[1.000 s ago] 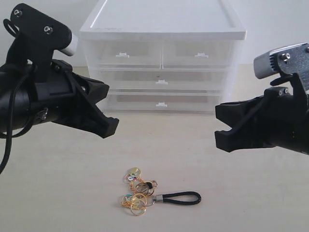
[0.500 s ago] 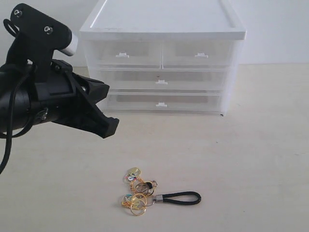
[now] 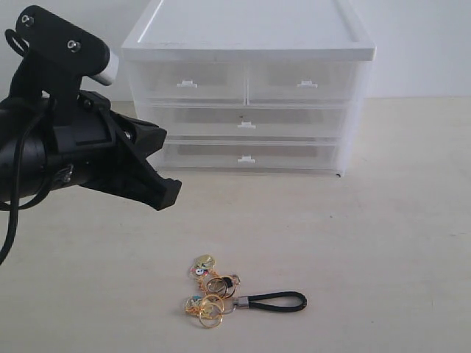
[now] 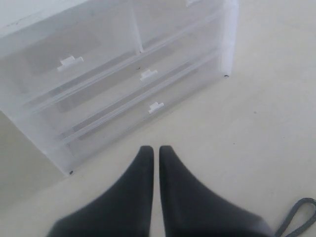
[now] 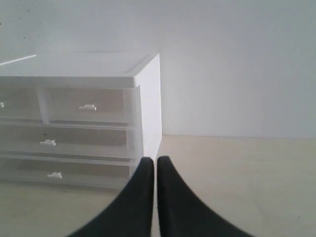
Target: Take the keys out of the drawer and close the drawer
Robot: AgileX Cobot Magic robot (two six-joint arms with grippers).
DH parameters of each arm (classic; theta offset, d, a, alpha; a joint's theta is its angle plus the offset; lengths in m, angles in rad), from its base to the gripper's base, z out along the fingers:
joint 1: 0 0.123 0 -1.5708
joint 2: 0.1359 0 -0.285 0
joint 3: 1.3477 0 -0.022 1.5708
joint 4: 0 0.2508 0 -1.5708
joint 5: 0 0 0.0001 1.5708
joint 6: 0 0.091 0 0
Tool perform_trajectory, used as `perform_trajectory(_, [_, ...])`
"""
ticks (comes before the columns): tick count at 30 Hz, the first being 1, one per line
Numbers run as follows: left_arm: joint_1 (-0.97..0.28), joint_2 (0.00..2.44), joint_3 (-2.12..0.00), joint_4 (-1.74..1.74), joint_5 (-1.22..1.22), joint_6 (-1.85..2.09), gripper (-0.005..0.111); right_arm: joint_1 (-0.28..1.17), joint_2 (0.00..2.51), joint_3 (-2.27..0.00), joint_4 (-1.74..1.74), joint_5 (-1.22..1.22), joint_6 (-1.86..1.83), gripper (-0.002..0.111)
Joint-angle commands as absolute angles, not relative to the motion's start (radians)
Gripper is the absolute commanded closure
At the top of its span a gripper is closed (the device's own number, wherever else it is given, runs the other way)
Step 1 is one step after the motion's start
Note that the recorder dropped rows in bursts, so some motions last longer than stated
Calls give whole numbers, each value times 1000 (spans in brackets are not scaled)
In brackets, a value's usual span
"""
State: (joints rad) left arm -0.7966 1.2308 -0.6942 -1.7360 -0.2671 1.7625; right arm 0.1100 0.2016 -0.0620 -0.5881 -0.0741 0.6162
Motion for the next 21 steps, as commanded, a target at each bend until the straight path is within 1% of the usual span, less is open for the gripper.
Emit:
perform_trajectory(1, [-801,1222,-690,-1744,-266,1753,103,138,185,-8,-127,-18,165,109])
perform_trajectory(3, [-801,1222,-690,-1744,-266,1753,103,140,154,0,69,-18,-52,109])
perform_trajectory(5, [-801,1222,-690,-1744,-266,1753,103,140,108,0,146,0,-169,109])
perform_trajectory(7, [-801,1222,-690,-1744,-266,1753,103,138,64,0,152,62,-215,109])
perform_trajectory(10, [-801,1222,-690,-1744,-266,1753,103,138,1,0,149,134,-216,109])
perform_trajectory(21, [-801,1222,-690,-1744,-266,1753,103,137,0,0,145,320,-76,109])
